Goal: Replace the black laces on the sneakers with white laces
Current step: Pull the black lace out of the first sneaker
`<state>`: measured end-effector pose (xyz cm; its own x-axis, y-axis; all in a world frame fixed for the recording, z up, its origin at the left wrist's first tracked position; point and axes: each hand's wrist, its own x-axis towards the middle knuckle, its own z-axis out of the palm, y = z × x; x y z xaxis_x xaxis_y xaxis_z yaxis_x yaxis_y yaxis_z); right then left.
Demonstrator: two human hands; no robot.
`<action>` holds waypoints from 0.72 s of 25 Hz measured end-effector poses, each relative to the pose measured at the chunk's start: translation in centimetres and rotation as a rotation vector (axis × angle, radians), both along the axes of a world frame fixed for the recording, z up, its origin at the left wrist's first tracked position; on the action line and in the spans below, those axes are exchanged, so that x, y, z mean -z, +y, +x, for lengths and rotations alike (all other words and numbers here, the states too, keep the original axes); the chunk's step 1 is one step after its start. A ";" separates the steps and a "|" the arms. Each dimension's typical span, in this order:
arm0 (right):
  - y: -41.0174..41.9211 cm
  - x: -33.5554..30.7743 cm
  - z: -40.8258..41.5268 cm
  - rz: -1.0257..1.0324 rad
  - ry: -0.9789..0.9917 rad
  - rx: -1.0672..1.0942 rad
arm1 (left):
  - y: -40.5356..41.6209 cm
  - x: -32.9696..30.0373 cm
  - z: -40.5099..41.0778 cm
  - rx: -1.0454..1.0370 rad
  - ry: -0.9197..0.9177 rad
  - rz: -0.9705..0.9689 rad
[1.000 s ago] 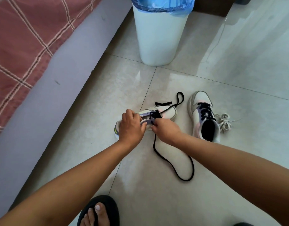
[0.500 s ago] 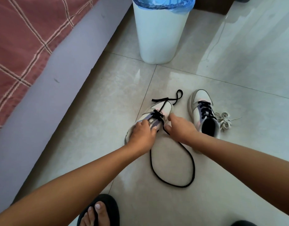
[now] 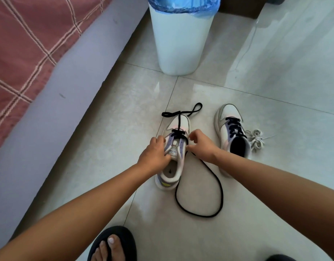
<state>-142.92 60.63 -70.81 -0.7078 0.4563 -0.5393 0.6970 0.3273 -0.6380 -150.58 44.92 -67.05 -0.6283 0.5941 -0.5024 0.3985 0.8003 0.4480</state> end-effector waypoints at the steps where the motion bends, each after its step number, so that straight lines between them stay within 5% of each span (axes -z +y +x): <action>1: -0.1 0.1 -0.1 -0.104 0.025 0.085 | -0.2 0.1 0.0 -0.040 -0.027 0.019; 4: -1.4 0.1 -0.1 -0.401 0.006 0.214 | -0.7 0.3 0.1 -0.153 -0.100 0.074; 9: 1.8 -3.9 -1.5 -0.630 -0.135 -0.041 | -1.8 0.5 0.6 -0.239 -0.160 0.074; 13: 6.5 -10.0 -6.0 -0.802 0.314 0.373 | -1.8 0.1 0.7 -0.271 -0.242 0.063; 15: 8.0 -11.4 -7.8 -0.430 0.433 0.356 | -1.7 -0.2 0.3 -0.255 -0.287 0.031; 18: 7.3 -10.0 -7.7 0.424 0.203 -0.030 | -1.4 -0.5 -1.4 -0.205 -0.230 -0.014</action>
<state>-150.65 67.97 -60.78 -0.7961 0.5839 -0.1593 0.5583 0.6069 -0.5656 -151.94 43.53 -66.51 -0.6033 0.4589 -0.6523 0.1178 0.8602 0.4961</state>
